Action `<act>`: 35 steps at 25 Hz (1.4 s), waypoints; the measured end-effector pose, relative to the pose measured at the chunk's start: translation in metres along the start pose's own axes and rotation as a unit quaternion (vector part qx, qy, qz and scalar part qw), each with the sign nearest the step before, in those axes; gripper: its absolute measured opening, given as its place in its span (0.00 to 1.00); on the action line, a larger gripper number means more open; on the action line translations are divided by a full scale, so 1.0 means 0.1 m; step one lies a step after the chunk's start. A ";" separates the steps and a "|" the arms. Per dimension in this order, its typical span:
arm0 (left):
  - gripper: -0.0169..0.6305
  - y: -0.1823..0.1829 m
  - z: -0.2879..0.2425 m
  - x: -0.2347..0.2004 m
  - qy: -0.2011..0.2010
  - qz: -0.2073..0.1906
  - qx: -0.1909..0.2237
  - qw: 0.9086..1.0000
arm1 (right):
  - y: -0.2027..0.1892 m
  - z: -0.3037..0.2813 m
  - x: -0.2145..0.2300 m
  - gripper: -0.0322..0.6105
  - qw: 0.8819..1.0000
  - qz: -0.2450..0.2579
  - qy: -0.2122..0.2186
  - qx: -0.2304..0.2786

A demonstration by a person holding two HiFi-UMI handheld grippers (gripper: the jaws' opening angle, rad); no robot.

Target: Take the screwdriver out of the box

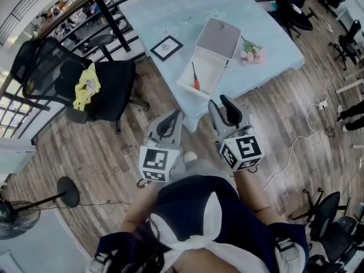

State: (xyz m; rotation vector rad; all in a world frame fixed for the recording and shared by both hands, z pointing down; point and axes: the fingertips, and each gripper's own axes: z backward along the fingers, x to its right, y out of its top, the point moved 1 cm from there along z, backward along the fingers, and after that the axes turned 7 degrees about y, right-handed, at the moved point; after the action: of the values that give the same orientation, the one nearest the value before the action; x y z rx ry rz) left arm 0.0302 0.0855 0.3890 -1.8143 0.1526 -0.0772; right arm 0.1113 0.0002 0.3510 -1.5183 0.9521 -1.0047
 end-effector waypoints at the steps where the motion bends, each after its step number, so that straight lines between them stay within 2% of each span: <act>1: 0.05 0.02 -0.06 -0.03 -0.002 -0.002 0.000 1.000 | 0.01 -0.05 0.03 0.26 1.000 0.000 -0.001 -0.001; 6: 0.05 0.11 -0.40 -0.20 -0.020 -0.007 -0.005 1.000 | 0.05 -0.31 0.24 0.27 1.000 -0.002 -0.018 -0.002; 10: 0.05 0.24 -0.71 -0.42 -0.033 -0.015 -0.004 0.999 | 0.10 -0.58 0.44 0.33 0.999 0.004 -0.038 -0.011; 19: 0.05 0.38 -1.31 -0.80 -0.071 -0.020 -0.011 0.997 | 0.07 -1.12 0.71 0.33 0.998 -0.004 -0.059 -0.032; 35: 0.05 0.24 -1.94 -1.02 -0.123 -0.025 -0.044 0.991 | -0.43 -1.65 1.01 0.33 0.991 -0.036 -0.063 -0.114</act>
State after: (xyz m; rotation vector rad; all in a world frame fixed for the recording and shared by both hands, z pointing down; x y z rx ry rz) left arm -0.0980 -0.0911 0.4168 -1.8998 -0.0662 0.1190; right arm -0.0067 -0.1403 0.4241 -1.7943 0.9530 -0.8609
